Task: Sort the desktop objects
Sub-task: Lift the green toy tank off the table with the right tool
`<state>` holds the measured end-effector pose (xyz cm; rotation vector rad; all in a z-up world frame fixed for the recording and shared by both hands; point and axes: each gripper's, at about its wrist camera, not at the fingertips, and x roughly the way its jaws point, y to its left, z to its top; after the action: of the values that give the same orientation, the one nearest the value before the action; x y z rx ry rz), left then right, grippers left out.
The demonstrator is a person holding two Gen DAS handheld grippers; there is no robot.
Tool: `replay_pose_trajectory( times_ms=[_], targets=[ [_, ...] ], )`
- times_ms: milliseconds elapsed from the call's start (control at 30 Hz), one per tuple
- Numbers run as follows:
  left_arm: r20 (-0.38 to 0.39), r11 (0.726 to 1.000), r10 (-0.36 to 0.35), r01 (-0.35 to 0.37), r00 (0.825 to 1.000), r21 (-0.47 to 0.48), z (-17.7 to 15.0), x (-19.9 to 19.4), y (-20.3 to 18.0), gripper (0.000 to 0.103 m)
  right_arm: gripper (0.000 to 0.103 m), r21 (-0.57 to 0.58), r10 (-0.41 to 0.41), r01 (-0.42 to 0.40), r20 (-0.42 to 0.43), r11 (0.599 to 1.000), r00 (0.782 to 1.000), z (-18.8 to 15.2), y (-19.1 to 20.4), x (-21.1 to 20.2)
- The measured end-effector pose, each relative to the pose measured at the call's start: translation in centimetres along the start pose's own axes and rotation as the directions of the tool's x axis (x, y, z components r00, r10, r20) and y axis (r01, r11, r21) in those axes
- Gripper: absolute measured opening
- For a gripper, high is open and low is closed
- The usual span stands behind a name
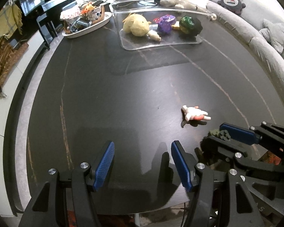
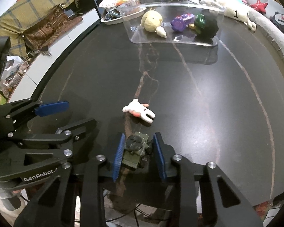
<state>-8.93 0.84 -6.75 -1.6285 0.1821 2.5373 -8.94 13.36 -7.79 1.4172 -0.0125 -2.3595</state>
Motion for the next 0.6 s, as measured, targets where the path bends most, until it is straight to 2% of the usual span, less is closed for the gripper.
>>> replay_pose_trajectory(
  times_ms=[267,433,600],
  targets=[
    [0.009,1.000,-0.017,0.017,1.000,0.020,0.3,-0.6,-1.0,0.059,0.020,-0.002,-0.005,0.005,0.025,1.000,1.000,-0.5,0.1,-1.3],
    [0.008,0.999,-0.009,0.009,1.000,0.046,0.3,-0.6,-2.0,0.059,0.018,-0.011,-0.031,0.032,0.031,0.999,0.999,-1.0,-0.6,-2.0],
    [0.010,0.999,-0.008,0.008,1.000,0.042,0.1,-0.8,-1.9,0.059,0.018,-0.024,-0.025,0.025,0.021,0.999,0.999,-1.4,-0.4,-2.0]
  ],
)
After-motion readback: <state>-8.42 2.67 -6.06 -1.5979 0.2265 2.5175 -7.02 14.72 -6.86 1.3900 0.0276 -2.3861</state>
